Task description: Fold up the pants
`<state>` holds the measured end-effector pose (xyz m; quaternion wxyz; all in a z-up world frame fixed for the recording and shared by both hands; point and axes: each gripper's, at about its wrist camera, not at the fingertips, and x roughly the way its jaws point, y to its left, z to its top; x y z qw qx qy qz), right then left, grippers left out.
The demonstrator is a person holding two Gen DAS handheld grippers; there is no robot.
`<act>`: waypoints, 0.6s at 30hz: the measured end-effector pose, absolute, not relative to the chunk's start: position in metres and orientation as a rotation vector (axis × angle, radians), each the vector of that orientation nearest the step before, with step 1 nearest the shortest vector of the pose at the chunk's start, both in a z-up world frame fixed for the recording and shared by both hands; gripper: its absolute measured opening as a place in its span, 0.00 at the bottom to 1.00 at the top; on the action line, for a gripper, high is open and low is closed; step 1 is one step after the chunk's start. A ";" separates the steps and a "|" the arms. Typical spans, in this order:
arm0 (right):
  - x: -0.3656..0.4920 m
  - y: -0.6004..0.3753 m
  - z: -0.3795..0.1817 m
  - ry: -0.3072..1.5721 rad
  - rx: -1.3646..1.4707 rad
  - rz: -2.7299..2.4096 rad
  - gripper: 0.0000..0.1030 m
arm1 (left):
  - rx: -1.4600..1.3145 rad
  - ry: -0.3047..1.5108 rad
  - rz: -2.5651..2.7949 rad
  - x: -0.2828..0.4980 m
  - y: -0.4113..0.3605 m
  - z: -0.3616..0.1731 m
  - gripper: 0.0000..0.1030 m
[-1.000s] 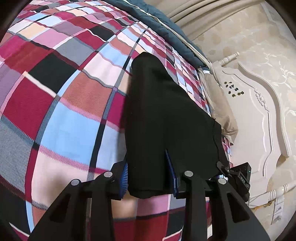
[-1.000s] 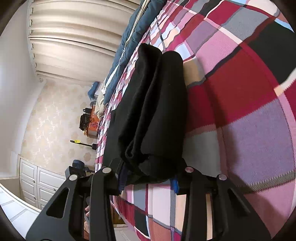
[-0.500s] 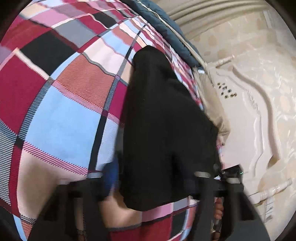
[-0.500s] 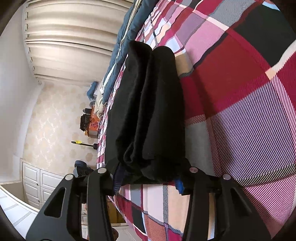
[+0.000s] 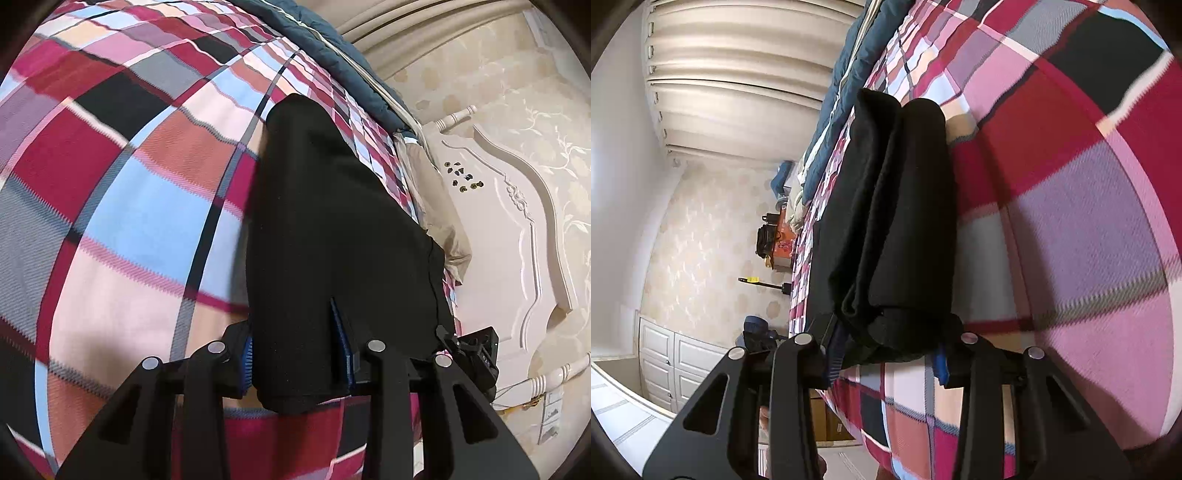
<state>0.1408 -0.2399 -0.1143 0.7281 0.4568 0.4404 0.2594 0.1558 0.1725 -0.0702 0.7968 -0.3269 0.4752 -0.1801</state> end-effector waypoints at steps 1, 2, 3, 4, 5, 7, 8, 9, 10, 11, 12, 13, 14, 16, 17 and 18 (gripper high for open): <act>0.140 -0.240 -0.115 0.971 1.008 0.573 0.36 | -0.699 1.018 -0.386 0.152 0.173 -0.070 0.35; 0.142 -0.240 -0.116 0.971 1.012 0.573 0.36 | -0.694 1.016 -0.384 0.150 0.172 -0.070 0.35; 0.141 -0.240 -0.116 0.970 1.015 0.572 0.36 | -0.690 1.014 -0.383 0.150 0.172 -0.070 0.35; 0.140 -0.240 -0.117 0.969 1.016 0.573 0.36 | -0.685 1.011 -0.380 0.147 0.172 -0.069 0.35; 0.141 -0.240 -0.116 0.969 1.018 0.574 0.36 | -0.682 1.010 -0.378 0.145 0.172 -0.069 0.35; 0.140 -0.240 -0.116 0.969 1.020 0.575 0.36 | -0.682 1.010 -0.376 0.144 0.172 -0.069 0.35; 0.139 -0.239 -0.116 0.969 1.018 0.577 0.36 | -0.683 1.009 -0.375 0.142 0.172 -0.069 0.35; 0.140 -0.240 -0.116 0.969 1.020 0.578 0.36 | -0.683 1.011 -0.376 0.144 0.172 -0.069 0.35; 0.140 -0.239 -0.117 0.970 1.021 0.579 0.36 | -0.684 1.012 -0.376 0.143 0.172 -0.069 0.35; 0.138 -0.239 -0.117 0.970 1.021 0.581 0.36 | -0.683 1.013 -0.376 0.141 0.173 -0.068 0.35; 0.139 -0.238 -0.117 0.969 1.022 0.582 0.36 | -0.683 1.014 -0.376 0.140 0.173 -0.069 0.35; 0.140 -0.238 -0.117 0.970 1.024 0.583 0.36 | -0.681 1.014 -0.375 0.139 0.173 -0.068 0.35; 0.144 -0.237 -0.118 0.970 1.026 0.585 0.36 | -0.677 1.014 -0.374 0.137 0.172 -0.069 0.35; 0.147 -0.237 -0.120 0.970 1.028 0.587 0.36 | -0.663 1.011 -0.375 0.134 0.172 -0.068 0.35; 0.149 -0.237 -0.122 0.969 1.029 0.587 0.36 | -0.654 1.007 -0.374 0.133 0.172 -0.069 0.36; 0.151 -0.237 -0.123 0.969 1.032 0.585 0.36 | -0.649 1.006 -0.372 0.134 0.172 -0.071 0.37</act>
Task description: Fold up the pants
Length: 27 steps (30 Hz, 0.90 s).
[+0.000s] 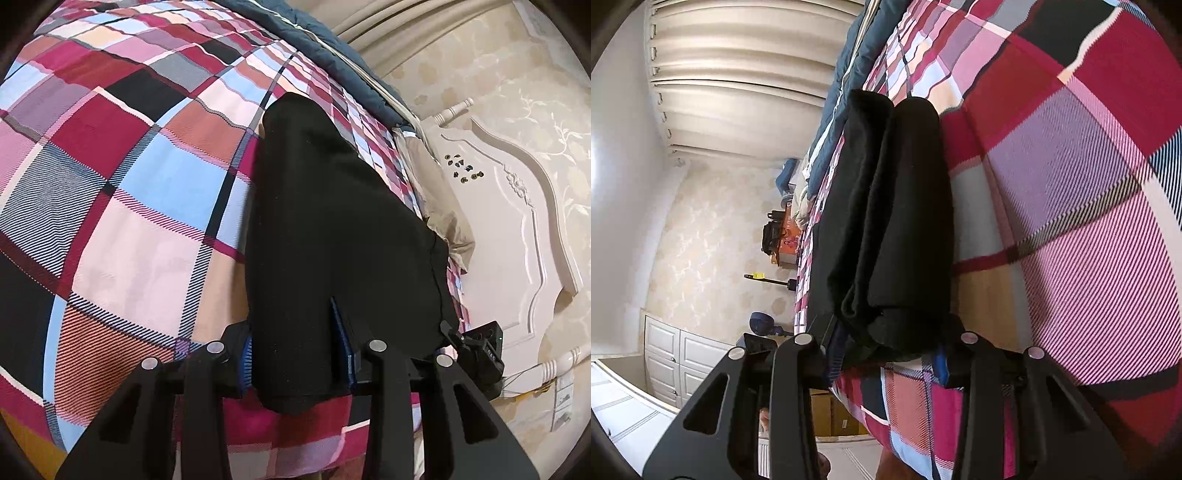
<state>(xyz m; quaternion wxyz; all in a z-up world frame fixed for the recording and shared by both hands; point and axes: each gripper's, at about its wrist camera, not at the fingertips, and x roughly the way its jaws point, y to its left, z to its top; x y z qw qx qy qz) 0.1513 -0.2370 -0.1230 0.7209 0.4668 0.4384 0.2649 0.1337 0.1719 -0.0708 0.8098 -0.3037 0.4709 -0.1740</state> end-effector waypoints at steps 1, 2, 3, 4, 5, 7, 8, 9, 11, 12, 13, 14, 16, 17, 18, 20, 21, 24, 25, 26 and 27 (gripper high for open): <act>0.153 -0.237 -0.124 0.969 1.032 0.585 0.36 | -0.648 1.009 -0.367 0.134 0.172 -0.073 0.40; 0.153 -0.237 -0.124 0.969 1.032 0.584 0.36 | -0.649 1.012 -0.360 0.136 0.172 -0.075 0.41; 0.156 -0.237 -0.125 0.969 1.034 0.584 0.36 | -0.647 1.012 -0.356 0.137 0.172 -0.077 0.44; 0.157 -0.236 -0.126 0.970 1.034 0.585 0.36 | -0.643 1.011 -0.355 0.137 0.172 -0.078 0.46; 0.160 -0.236 -0.127 0.971 1.034 0.586 0.36 | -0.632 1.006 -0.354 0.137 0.172 -0.080 0.47; 0.161 -0.237 -0.128 0.970 1.036 0.587 0.37 | -0.616 0.994 -0.356 0.137 0.171 -0.080 0.51; 0.161 -0.237 -0.129 0.969 1.038 0.590 0.37 | -0.608 0.990 -0.350 0.137 0.170 -0.080 0.52; 0.162 -0.237 -0.130 0.968 1.041 0.593 0.37 | -0.595 0.983 -0.348 0.136 0.169 -0.079 0.55; 0.162 -0.237 -0.132 0.964 1.046 0.599 0.38 | -0.590 0.971 -0.357 0.135 0.168 -0.079 0.59; 0.161 -0.238 -0.132 0.962 1.047 0.603 0.39 | -0.593 0.969 -0.362 0.136 0.168 -0.080 0.63; 0.161 -0.238 -0.132 0.959 1.052 0.609 0.40 | -0.596 0.966 -0.369 0.136 0.167 -0.080 0.69; 0.163 -0.239 -0.132 0.955 1.059 0.616 0.41 | -0.591 0.960 -0.382 0.137 0.164 -0.079 0.72; 0.163 -0.239 -0.133 0.954 1.066 0.624 0.42 | -0.552 0.955 -0.385 0.136 0.158 -0.077 0.79; 0.162 -0.239 -0.133 0.952 1.068 0.627 0.43 | -0.522 0.949 -0.382 0.136 0.153 -0.076 0.80; 0.162 -0.239 -0.133 0.950 1.071 0.632 0.43 | -0.511 0.943 -0.378 0.135 0.151 -0.075 0.82; 0.161 -0.239 -0.134 0.944 1.076 0.637 0.44 | -0.514 0.933 -0.371 0.135 0.150 -0.076 0.83; 0.160 -0.240 -0.134 0.941 1.079 0.640 0.44 | -0.515 0.930 -0.370 0.136 0.150 -0.075 0.84; 0.155 -0.243 -0.136 0.933 1.087 0.646 0.44 | -0.506 0.926 -0.363 0.134 0.149 -0.074 0.84; 0.153 -0.244 -0.136 0.930 1.090 0.646 0.45 | -0.498 0.925 -0.356 0.133 0.149 -0.073 0.84; 0.151 -0.245 -0.136 0.926 1.093 0.648 0.45 | -0.484 0.924 -0.344 0.131 0.148 -0.071 0.84; 0.150 -0.247 -0.136 0.924 1.095 0.648 0.45 | -0.471 0.922 -0.333 0.130 0.147 -0.070 0.84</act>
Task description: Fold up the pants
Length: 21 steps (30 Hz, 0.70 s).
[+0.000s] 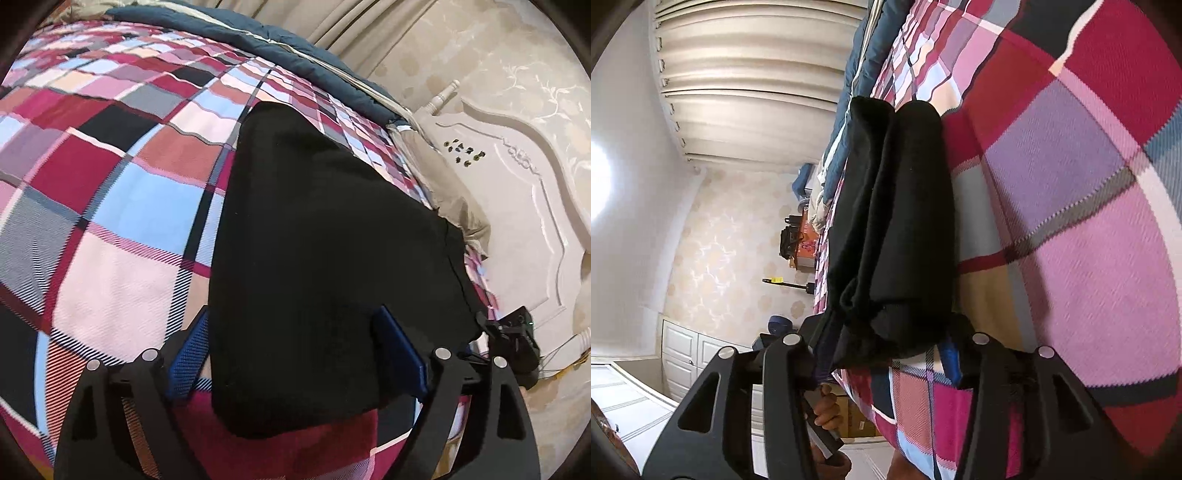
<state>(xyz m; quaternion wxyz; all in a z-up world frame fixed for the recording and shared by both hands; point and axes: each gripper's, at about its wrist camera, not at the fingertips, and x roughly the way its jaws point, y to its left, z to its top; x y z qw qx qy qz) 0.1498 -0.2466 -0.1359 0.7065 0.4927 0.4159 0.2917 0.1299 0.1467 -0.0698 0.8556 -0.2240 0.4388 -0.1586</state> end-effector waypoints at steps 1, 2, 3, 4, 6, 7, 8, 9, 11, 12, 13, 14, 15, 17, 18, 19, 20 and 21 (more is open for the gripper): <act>0.148 -0.248 -0.136 0.922 1.098 0.648 0.45 | -0.460 0.920 -0.323 0.128 0.146 -0.068 0.84; 0.147 -0.250 -0.136 0.919 1.102 0.649 0.46 | -0.451 0.918 -0.314 0.126 0.146 -0.067 0.84; 0.144 -0.253 -0.137 0.916 1.110 0.648 0.46 | -0.448 0.918 -0.310 0.125 0.146 -0.067 0.84; 0.142 -0.254 -0.137 0.914 1.116 0.646 0.46 | -0.449 0.919 -0.307 0.125 0.147 -0.067 0.84; 0.138 -0.258 -0.137 0.909 1.126 0.640 0.47 | -0.458 0.923 -0.301 0.123 0.149 -0.067 0.84; 0.136 -0.260 -0.136 0.906 1.129 0.637 0.48 | -0.458 0.924 -0.298 0.123 0.149 -0.067 0.84; 0.131 -0.262 -0.136 0.903 1.131 0.636 0.49 | -0.449 0.921 -0.293 0.122 0.149 -0.067 0.84; 0.128 -0.265 -0.136 0.900 1.133 0.631 0.51 | -0.439 0.919 -0.286 0.120 0.148 -0.066 0.84; 0.121 -0.268 -0.134 0.900 1.126 0.614 0.52 | -0.417 0.913 -0.267 0.117 0.148 -0.064 0.84; 0.118 -0.269 -0.134 0.900 1.120 0.606 0.52 | -0.407 0.910 -0.255 0.116 0.148 -0.063 0.84; 0.114 -0.270 -0.133 0.901 1.109 0.590 0.52 | -0.396 0.906 -0.243 0.113 0.147 -0.062 0.84; 0.109 -0.272 -0.131 0.903 1.091 0.565 0.52 | -0.379 0.900 -0.228 0.110 0.147 -0.060 0.84; 0.105 -0.272 -0.129 0.906 1.069 0.538 0.52 | -0.363 0.893 -0.217 0.107 0.146 -0.057 0.84; 0.100 -0.269 -0.123 0.915 1.003 0.477 0.53 | -0.318 0.873 -0.186 0.099 0.145 -0.052 0.84; 0.096 -0.266 -0.119 0.919 0.964 0.442 0.54 | -0.292 0.861 -0.167 0.093 0.144 -0.049 0.84; 0.093 -0.263 -0.116 0.919 0.935 0.416 0.57 | -0.276 0.854 -0.153 0.089 0.143 -0.047 0.84; 0.089 -0.260 -0.113 0.918 0.899 0.388 0.59 | -0.252 0.842 -0.127 0.084 0.141 -0.044 0.84; 0.085 -0.253 -0.107 0.916 0.845 0.352 0.64 | -0.232 0.828 -0.104 0.078 0.140 -0.041 0.84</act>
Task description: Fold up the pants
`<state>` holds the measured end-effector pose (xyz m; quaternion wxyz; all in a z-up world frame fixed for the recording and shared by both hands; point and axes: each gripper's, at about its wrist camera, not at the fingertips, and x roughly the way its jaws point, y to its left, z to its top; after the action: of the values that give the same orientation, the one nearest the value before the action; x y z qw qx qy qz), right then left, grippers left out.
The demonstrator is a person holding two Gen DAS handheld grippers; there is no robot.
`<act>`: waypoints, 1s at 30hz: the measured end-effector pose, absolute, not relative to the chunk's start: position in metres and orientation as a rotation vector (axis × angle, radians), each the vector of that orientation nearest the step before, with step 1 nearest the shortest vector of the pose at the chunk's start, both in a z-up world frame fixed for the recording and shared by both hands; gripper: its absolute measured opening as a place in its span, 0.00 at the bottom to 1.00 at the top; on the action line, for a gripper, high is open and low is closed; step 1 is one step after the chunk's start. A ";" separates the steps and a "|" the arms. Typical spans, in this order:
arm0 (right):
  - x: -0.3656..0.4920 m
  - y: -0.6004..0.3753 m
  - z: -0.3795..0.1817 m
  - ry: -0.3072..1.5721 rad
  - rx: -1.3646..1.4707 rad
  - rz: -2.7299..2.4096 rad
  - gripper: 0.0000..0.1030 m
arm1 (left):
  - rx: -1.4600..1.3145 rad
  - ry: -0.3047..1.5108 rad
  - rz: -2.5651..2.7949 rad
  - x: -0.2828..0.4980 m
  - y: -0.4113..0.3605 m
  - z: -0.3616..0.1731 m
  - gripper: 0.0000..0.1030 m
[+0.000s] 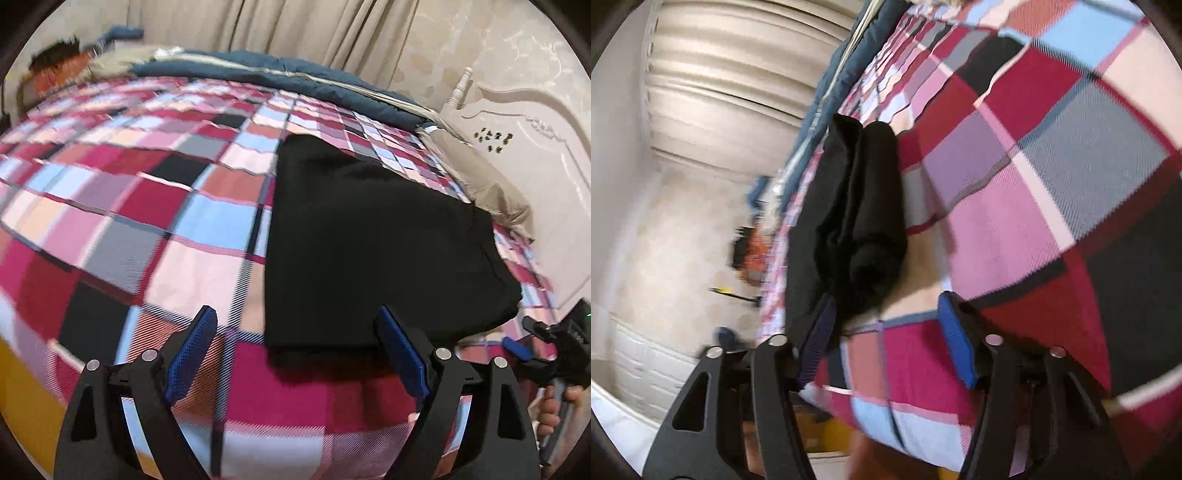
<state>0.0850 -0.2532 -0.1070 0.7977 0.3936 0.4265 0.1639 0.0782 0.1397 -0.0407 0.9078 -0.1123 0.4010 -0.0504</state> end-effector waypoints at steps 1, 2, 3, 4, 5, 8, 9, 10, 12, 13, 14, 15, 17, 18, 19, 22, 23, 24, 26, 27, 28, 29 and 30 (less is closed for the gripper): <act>0.081 -0.247 -0.102 0.913 0.796 0.320 0.69 | -0.217 0.819 -0.090 0.075 0.139 -0.039 0.84; 0.078 -0.242 -0.099 0.911 0.758 0.292 0.72 | -0.186 0.809 -0.068 0.069 0.135 -0.036 0.84; 0.074 -0.235 -0.093 0.903 0.698 0.248 0.76 | -0.169 0.803 -0.055 0.065 0.133 -0.034 0.84; 0.070 -0.229 -0.089 0.897 0.645 0.208 0.79 | -0.148 0.796 -0.040 0.061 0.131 -0.033 0.84; 0.066 -0.223 -0.085 0.893 0.587 0.166 0.80 | -0.124 0.785 -0.022 0.055 0.128 -0.030 0.84; 0.057 -0.199 -0.073 0.852 0.386 0.058 0.83 | -0.100 0.759 0.000 0.045 0.121 -0.025 0.84; 0.053 -0.192 -0.069 0.830 0.332 0.035 0.83 | -0.100 0.758 0.001 0.042 0.119 -0.024 0.84; 0.050 -0.189 -0.066 0.820 0.313 0.030 0.83 | -0.104 0.758 0.003 0.039 0.117 -0.022 0.84; 0.045 -0.180 -0.061 0.804 0.266 0.021 0.84 | -0.106 0.756 0.005 0.034 0.114 -0.020 0.84; 0.043 -0.175 -0.058 0.796 0.240 0.016 0.85 | -0.106 0.753 0.007 0.033 0.113 -0.019 0.84; 0.045 -0.171 -0.055 0.792 0.224 0.015 0.85 | -0.102 0.750 0.016 0.031 0.112 -0.017 0.84; 0.045 -0.167 -0.053 0.785 0.208 0.019 0.86 | -0.099 0.748 0.023 0.030 0.110 -0.015 0.84; 0.045 -0.162 -0.051 0.785 0.199 0.030 0.88 | -0.101 0.736 0.031 0.027 0.109 -0.011 0.84; 0.046 -0.159 -0.051 0.789 0.200 0.034 0.88 | -0.101 0.732 0.035 0.025 0.107 -0.010 0.84; 0.045 -0.158 -0.051 0.793 0.201 0.037 0.88 | -0.101 0.731 0.039 0.023 0.106 -0.009 0.84; 0.042 -0.156 -0.052 0.794 0.197 0.040 0.88 | -0.099 0.737 0.051 0.023 0.104 -0.008 0.84; 0.042 -0.155 -0.052 0.796 0.195 0.040 0.88 | -0.097 0.737 0.056 0.022 0.103 -0.007 0.84; 0.042 -0.155 -0.052 0.797 0.195 0.041 0.88 | -0.092 0.736 0.058 0.022 0.102 -0.007 0.84; 0.041 -0.155 -0.053 0.800 0.198 0.043 0.88 | -0.088 0.735 0.065 0.021 0.101 -0.007 0.84; 0.042 -0.155 -0.053 0.803 0.199 0.044 0.88 | -0.090 0.737 0.066 0.020 0.100 -0.008 0.84; 0.042 -0.156 -0.053 0.807 0.200 0.046 0.88 | -0.095 0.740 0.065 0.020 0.100 -0.009 0.84; 0.043 -0.156 -0.054 0.808 0.201 0.047 0.88 | -0.104 0.745 0.066 0.020 0.101 -0.010 0.84; 0.042 -0.156 -0.054 0.808 0.203 0.048 0.88 | -0.109 0.747 0.069 0.020 0.101 -0.010 0.84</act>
<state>0.0422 -0.1563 -0.0542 0.9141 0.0988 0.3925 0.0232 0.0200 0.1008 -0.0101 0.9289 -0.0533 0.3648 0.0336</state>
